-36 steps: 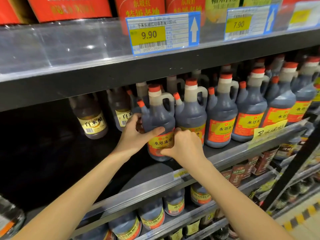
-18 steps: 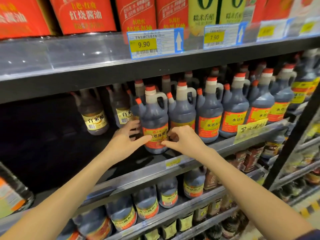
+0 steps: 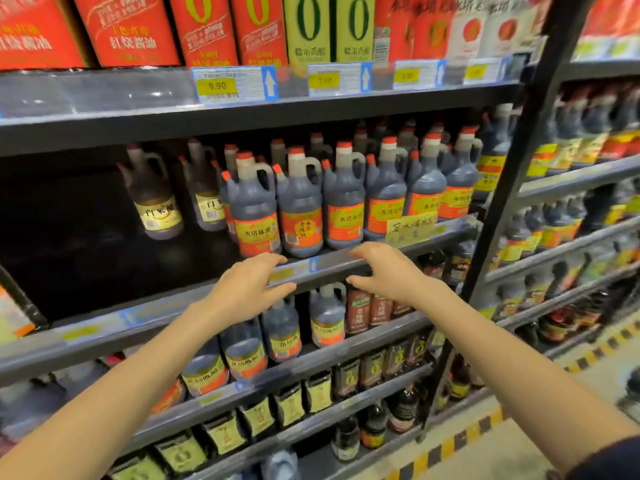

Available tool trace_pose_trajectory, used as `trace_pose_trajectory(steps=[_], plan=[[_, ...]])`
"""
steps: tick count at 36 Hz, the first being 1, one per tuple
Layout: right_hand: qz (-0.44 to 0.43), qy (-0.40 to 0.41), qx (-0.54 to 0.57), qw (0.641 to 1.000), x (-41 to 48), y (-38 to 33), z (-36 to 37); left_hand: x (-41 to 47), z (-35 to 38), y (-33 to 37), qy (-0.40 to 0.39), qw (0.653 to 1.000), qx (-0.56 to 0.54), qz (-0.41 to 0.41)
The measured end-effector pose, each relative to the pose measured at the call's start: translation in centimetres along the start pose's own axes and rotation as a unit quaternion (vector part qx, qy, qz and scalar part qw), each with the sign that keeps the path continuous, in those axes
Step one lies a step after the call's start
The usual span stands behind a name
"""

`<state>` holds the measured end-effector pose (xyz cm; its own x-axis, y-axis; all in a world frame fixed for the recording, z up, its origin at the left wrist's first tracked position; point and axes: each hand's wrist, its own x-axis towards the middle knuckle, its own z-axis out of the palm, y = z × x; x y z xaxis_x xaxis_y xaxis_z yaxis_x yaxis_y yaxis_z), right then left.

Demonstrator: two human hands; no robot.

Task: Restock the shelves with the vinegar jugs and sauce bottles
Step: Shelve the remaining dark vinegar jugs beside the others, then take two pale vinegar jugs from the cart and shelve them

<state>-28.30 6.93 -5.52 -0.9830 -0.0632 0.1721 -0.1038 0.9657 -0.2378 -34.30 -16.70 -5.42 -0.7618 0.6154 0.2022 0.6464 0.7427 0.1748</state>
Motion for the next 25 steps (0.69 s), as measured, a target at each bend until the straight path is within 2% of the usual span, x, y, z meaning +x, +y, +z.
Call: trace_pose_trajectory(steps=[16, 25], plan=[[0.21, -0.022, -0.026, 0.977, -18.5, 12.0, -4.7, 3.9, 6.2, 18.0, -0.09, 0.984, 0.0, 0.156], [0.35, -0.004, -0.05, 0.936, -25.9, 20.2, -7.4, 11.5, 9.8, 29.0, -0.117, 0.959, -0.028, 0.256]])
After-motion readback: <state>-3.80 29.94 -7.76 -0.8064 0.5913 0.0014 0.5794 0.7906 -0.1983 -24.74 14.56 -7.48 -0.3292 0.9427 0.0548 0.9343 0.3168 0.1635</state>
